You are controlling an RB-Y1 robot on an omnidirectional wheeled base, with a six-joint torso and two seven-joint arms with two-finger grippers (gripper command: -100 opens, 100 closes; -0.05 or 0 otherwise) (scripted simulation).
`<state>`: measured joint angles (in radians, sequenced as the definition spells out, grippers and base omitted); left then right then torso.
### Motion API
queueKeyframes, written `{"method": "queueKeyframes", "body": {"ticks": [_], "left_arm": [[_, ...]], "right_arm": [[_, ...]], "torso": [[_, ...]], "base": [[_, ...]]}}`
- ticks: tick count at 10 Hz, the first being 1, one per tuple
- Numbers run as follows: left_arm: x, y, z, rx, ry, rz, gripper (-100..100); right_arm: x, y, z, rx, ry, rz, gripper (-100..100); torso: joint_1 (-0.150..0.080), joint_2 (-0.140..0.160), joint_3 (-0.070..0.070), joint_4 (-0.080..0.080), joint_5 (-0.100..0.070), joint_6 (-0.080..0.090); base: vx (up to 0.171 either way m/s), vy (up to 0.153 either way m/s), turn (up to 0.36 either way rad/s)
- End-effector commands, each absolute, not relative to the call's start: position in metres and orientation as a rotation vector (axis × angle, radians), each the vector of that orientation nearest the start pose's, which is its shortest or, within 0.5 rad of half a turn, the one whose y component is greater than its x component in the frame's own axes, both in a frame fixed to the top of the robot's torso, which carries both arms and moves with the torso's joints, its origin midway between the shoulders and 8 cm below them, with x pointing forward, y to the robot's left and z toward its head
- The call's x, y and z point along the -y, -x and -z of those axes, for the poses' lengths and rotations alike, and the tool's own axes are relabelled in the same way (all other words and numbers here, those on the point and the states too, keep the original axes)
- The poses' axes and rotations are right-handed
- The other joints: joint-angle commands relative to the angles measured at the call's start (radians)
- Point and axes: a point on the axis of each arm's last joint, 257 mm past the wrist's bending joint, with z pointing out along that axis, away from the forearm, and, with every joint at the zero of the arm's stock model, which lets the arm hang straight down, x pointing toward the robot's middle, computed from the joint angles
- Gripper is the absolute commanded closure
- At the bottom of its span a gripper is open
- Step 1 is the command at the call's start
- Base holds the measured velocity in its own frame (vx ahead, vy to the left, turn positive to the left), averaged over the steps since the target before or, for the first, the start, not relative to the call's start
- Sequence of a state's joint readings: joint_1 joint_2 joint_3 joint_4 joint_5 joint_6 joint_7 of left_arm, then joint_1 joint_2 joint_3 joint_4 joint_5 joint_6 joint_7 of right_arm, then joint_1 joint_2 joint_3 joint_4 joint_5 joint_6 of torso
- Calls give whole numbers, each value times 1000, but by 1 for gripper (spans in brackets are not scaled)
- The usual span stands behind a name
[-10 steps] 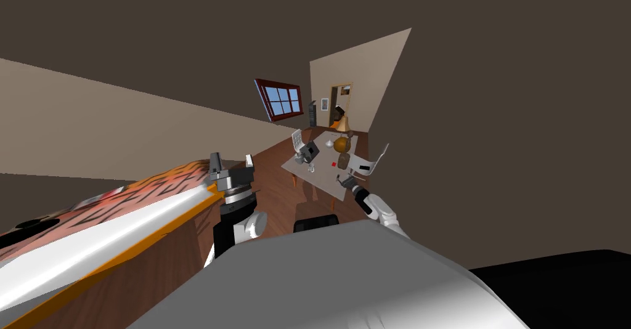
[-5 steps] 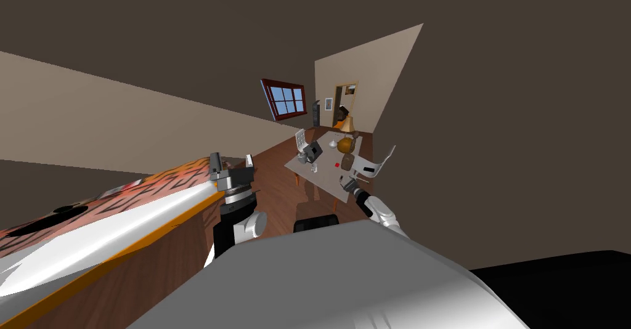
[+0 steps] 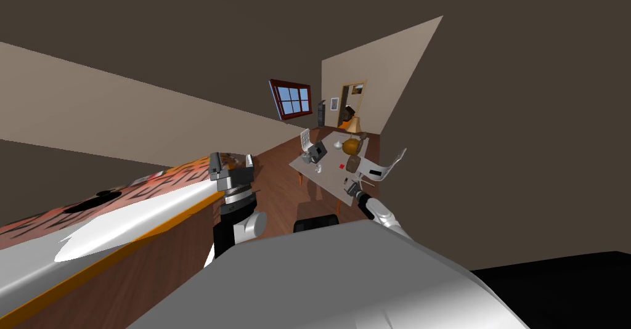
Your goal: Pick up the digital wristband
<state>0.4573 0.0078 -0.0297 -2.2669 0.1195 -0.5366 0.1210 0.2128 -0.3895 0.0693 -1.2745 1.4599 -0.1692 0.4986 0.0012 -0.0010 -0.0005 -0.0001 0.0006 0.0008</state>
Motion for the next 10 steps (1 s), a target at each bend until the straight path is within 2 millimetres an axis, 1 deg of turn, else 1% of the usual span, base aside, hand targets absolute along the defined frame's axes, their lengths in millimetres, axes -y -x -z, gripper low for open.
{"method": "queueKeyframes", "body": {"ticks": [1,2,4,5,6,7,8,10], "left_arm": [[-279,-343,-39,-465,723,1548,0],[-279,-343,-39,-465,722,1548,0],[-279,-343,-39,-465,723,1548,0],[-279,-343,-39,-465,722,1548,0],[-279,-343,-39,-465,722,1548,0],[-279,-343,-39,-465,723,1548,0],[-279,-343,-39,-465,723,1548,0],[-279,-343,-39,-465,723,1548,0]], "right_arm": [[370,-384,476,-2013,901,463,-100],[373,-380,481,-2015,951,486,-100],[373,-379,483,-2017,957,489,-100],[390,-365,499,-2047,1028,543,-100],[391,-364,501,-2041,1068,561,-100],[391,-364,501,-2041,1068,561,-100],[407,-350,515,-2064,1137,612,-100],[408,-348,517,-2057,1179,629,-100]], "torso": [[0,0,0,0,0,0],[0,0,0,0,0,0],[-1,0,0,0,0,0],[-1,1,1,0,0,0],[0,1,0,0,0,-1],[0,0,0,0,0,0],[-1,1,0,0,0,0],[-1,0,0,0,0,0]], "base": [[35,25,209],[32,16,101],[10,8,-11],[15,24,220],[24,18,130],[16,6,-19],[29,17,166],[22,8,67]]}}
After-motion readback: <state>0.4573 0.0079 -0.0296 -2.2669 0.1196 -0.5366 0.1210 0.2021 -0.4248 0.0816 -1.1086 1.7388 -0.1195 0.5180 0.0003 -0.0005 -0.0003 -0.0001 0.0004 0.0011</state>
